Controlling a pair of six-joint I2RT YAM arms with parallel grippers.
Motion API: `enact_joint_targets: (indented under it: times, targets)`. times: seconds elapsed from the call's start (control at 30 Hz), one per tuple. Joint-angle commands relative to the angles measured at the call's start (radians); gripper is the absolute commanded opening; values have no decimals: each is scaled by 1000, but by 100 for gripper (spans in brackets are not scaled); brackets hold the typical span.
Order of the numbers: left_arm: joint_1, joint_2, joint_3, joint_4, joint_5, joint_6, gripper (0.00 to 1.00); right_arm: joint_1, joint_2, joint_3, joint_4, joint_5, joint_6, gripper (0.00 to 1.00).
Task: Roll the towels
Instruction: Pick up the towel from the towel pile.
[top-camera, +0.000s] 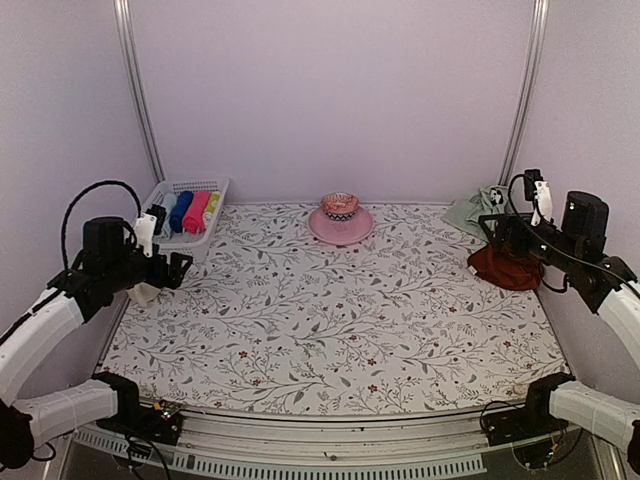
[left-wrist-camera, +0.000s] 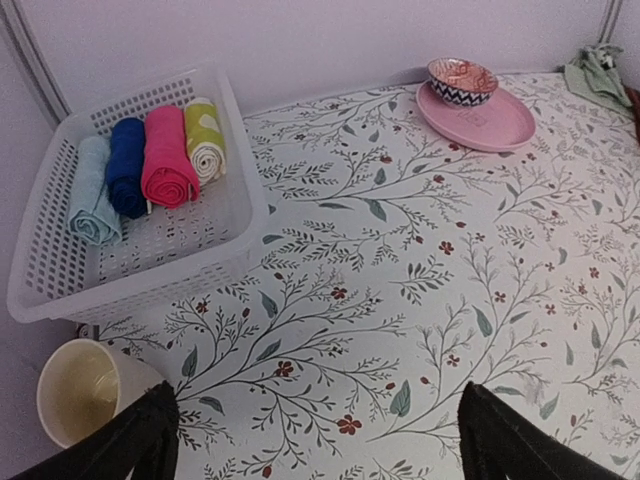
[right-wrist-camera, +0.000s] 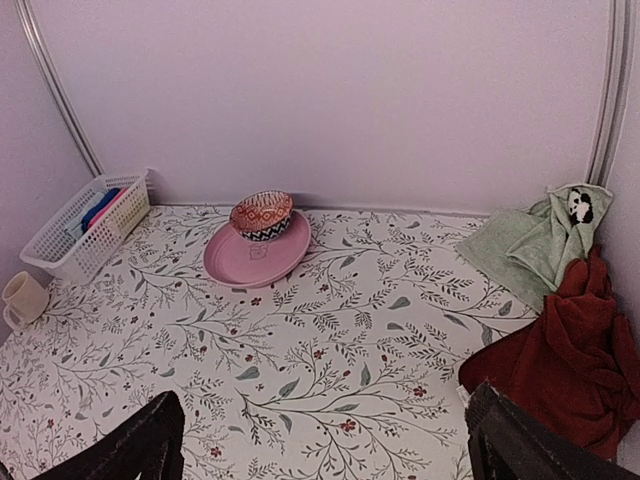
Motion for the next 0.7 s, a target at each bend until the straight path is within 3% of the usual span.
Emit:
enact_joint_targets:
  times: [0.0,0.33,0.67]
  targets:
    - [-61,5,23,103,-224,-160,97,-54,60,49,108,-129,-26,99]
    - [-88,6,28,211,-387,-305,97,-118,248,98,180,-289,-155,99]
    - [-23,-30,19,291,-311,-344,97,-126,588,292,27,-173,-224,99]
